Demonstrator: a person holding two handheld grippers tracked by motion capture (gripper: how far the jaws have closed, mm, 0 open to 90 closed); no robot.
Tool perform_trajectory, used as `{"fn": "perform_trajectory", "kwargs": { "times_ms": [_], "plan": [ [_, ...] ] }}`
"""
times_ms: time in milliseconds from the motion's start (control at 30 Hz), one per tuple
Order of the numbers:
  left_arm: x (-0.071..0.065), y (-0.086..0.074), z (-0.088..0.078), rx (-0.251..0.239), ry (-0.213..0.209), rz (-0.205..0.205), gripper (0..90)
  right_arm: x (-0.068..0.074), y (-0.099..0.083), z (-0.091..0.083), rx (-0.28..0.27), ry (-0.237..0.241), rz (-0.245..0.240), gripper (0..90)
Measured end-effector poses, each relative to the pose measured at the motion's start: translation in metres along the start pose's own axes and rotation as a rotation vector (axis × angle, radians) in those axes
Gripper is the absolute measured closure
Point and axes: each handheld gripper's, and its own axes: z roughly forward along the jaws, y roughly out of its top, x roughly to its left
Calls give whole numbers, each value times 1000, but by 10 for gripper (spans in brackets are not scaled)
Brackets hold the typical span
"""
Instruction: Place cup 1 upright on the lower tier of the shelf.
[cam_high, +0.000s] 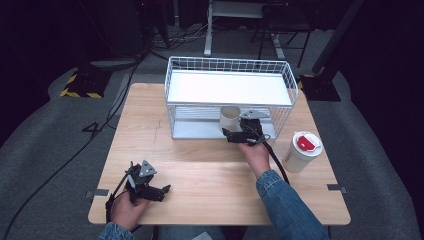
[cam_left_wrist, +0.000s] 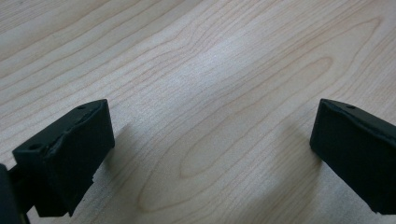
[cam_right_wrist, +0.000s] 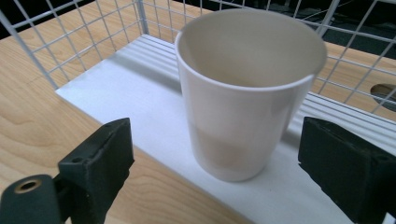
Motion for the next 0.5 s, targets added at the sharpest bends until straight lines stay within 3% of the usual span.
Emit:
{"fn": "perform_trajectory", "kwargs": {
  "times_ms": [333, 500],
  "plan": [
    [0, 0, 0, -1, 1, 0, 3, 6, 0, -30, -11, 41, -11, 125],
    [0, 0, 0, 0, -2, -2, 3, 10, 0, -52, -14, 68, -24, 133]
  ]
}}
